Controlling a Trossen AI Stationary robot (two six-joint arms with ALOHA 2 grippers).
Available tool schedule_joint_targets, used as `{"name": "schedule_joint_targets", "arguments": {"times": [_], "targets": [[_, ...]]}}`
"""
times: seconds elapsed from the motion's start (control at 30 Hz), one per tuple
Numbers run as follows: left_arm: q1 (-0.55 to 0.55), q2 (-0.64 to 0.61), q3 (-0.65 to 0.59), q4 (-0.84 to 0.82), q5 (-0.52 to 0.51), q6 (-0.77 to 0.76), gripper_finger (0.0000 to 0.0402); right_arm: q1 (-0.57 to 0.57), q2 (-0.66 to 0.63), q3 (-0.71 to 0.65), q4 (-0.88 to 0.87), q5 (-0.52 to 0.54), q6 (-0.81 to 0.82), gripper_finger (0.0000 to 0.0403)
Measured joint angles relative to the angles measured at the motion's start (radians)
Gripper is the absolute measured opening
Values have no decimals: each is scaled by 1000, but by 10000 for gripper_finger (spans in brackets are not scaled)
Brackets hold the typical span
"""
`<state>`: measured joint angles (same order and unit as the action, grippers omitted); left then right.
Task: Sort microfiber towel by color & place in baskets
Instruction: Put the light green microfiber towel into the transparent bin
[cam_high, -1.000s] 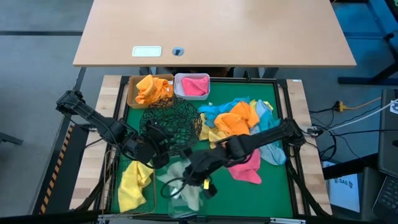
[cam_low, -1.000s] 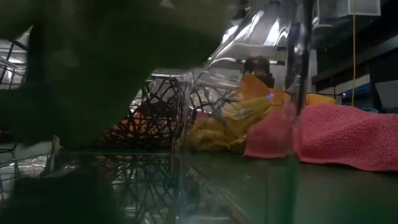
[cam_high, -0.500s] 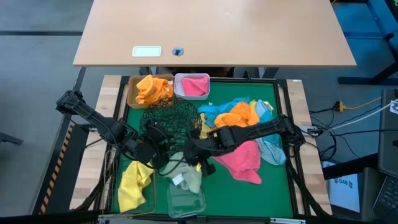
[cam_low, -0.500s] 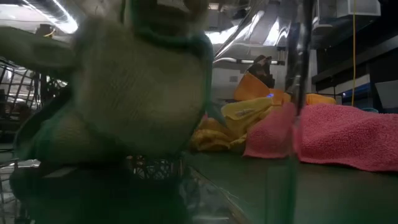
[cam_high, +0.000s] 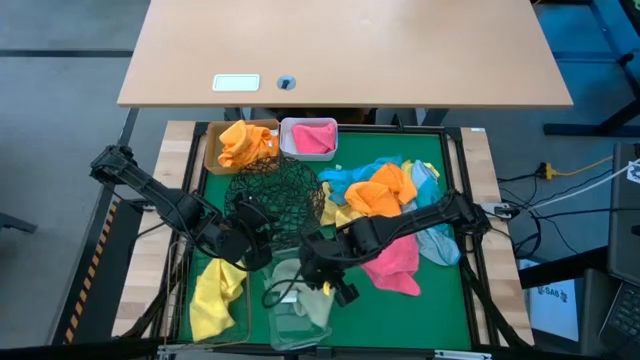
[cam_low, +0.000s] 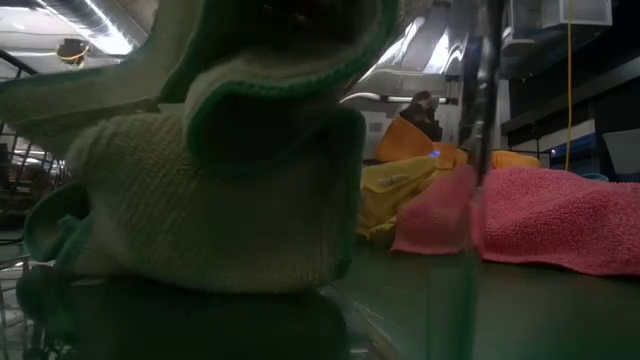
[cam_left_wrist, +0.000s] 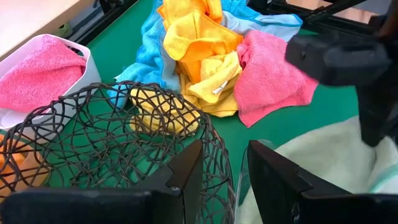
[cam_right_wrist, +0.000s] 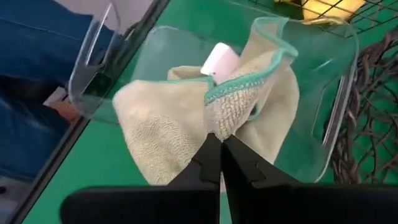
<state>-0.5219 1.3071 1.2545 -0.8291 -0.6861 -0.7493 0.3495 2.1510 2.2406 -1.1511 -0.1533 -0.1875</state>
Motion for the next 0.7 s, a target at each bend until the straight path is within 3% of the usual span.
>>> {"name": "schedule_joint_targets", "arguments": {"times": [0.43, 0.7], "targets": [[0, 0, 0, 2, 0, -1, 119, -3, 53, 1, 166, 4, -1, 27], [0, 0, 0, 1, 0, 0, 119, -3, 60, 1, 218, 5, -1, 111]]}}
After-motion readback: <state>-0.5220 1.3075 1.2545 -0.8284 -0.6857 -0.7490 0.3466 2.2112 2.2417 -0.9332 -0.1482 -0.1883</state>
